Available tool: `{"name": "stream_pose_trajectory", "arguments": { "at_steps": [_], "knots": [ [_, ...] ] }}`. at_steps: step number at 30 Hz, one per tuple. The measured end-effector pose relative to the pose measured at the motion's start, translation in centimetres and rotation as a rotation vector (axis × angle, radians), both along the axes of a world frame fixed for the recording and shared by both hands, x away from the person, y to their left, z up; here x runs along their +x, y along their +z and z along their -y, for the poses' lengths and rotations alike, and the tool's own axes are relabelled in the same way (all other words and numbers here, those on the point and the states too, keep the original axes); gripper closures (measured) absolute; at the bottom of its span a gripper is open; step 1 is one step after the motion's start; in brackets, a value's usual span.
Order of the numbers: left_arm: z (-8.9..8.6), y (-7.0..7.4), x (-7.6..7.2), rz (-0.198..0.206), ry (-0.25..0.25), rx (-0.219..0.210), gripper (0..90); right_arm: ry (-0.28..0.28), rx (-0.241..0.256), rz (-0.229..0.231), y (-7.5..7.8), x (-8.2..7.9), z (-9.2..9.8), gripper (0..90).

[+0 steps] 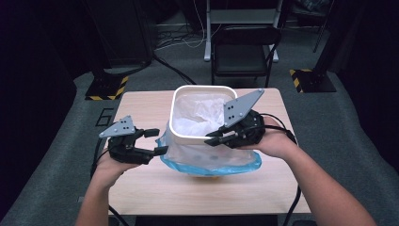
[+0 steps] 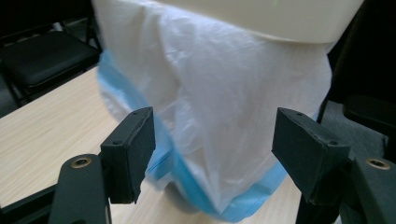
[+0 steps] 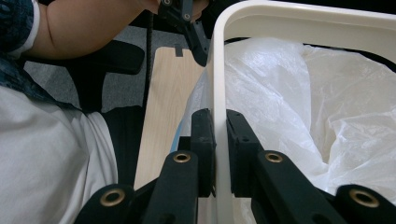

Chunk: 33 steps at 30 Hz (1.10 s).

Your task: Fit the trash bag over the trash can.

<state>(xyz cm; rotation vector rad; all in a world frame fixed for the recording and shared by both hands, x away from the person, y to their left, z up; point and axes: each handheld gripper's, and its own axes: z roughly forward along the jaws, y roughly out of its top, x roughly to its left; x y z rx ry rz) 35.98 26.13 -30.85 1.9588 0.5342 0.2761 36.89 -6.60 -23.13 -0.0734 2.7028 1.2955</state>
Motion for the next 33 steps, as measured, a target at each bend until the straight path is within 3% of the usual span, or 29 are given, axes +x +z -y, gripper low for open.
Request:
{"name": "stream_pose_trajectory", "arguments": {
  "at_steps": [4,7,9,11,14,20,26,33],
  "knots": [
    [1.4,0.4,0.3,0.014,-0.027,0.037,30.0,-0.008,-0.002,0.001,0.0,0.0,0.1,81.4],
    [2.2,0.8,0.4,0.017,-0.039,0.051,29.0,-0.024,0.012,0.005,-0.1,-0.3,0.4,71.6],
    [2.6,0.9,0.4,0.027,-0.059,0.054,28.8,-0.034,0.023,0.001,0.0,-0.4,0.7,70.3],
    [2.9,1.0,0.3,0.028,-0.077,0.048,28.8,-0.042,0.028,0.009,0.1,-0.6,1.0,71.5],
    [3.3,1.0,0.4,0.039,-0.089,0.055,27.9,-0.046,0.020,0.028,0.1,-0.8,1.0,80.7],
    [3.4,1.0,0.6,0.039,-0.082,0.059,26.6,-0.026,0.016,0.020,-0.3,-0.5,0.5,83.6],
    [3.4,0.9,0.8,0.025,-0.073,0.050,25.8,-0.031,0.032,-0.001,-0.3,0.0,0.2,83.6],
    [3.5,0.6,0.9,0.021,-0.095,0.048,27.7,-0.040,0.063,-0.070,-1.0,0.5,1.1,83.6]
  ]
}}
